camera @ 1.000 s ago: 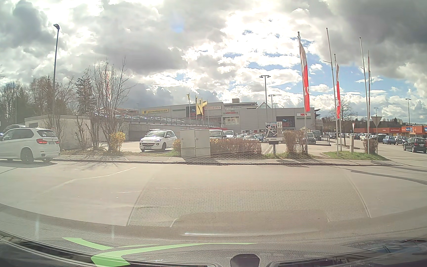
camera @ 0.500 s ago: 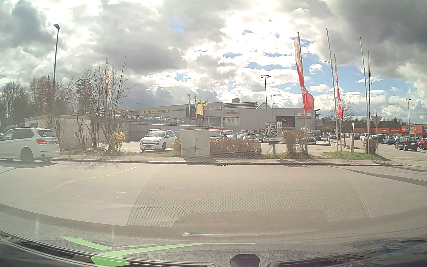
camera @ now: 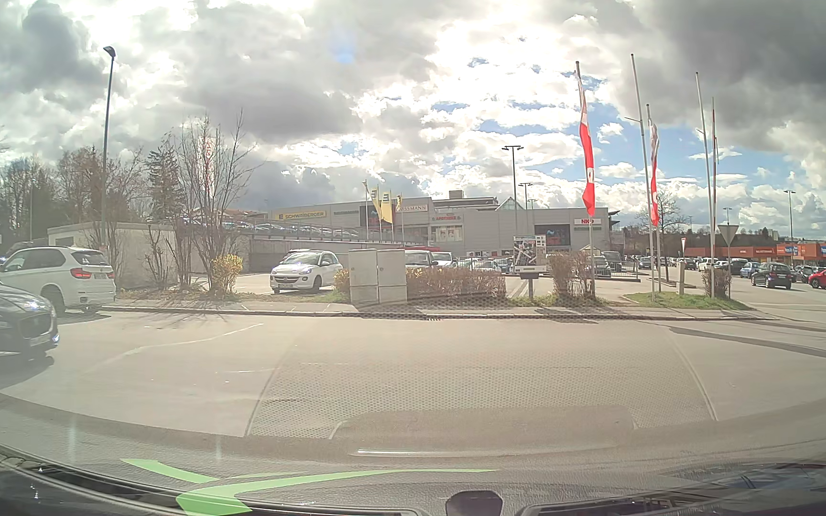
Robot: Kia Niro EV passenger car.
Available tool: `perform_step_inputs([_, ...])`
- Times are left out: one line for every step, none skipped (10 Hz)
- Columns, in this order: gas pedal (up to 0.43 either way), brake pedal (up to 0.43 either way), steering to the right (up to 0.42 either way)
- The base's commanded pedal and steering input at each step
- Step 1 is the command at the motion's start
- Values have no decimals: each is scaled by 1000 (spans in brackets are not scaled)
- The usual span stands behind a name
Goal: Follow the waypoints while adhering to traffic rules and regulations
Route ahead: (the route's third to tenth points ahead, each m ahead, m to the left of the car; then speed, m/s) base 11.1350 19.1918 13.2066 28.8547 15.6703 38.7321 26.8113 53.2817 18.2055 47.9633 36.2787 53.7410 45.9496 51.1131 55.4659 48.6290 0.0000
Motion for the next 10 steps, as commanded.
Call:
perform_step_inputs([0, 311, 10])
perform_step_inputs([0, 311, 10])
perform_step_inputs([0, 311, 10])
perform_step_inputs([0, 311, 10])
perform_step_inputs([0, 311, 10])
perform_step_inputs([0, 311, 10])
perform_step_inputs([0, 311, 10])
perform_step_inputs([0, 311, 10])
perform_step_inputs([0, 311, 10])
perform_step_inputs([0, 311, 10])
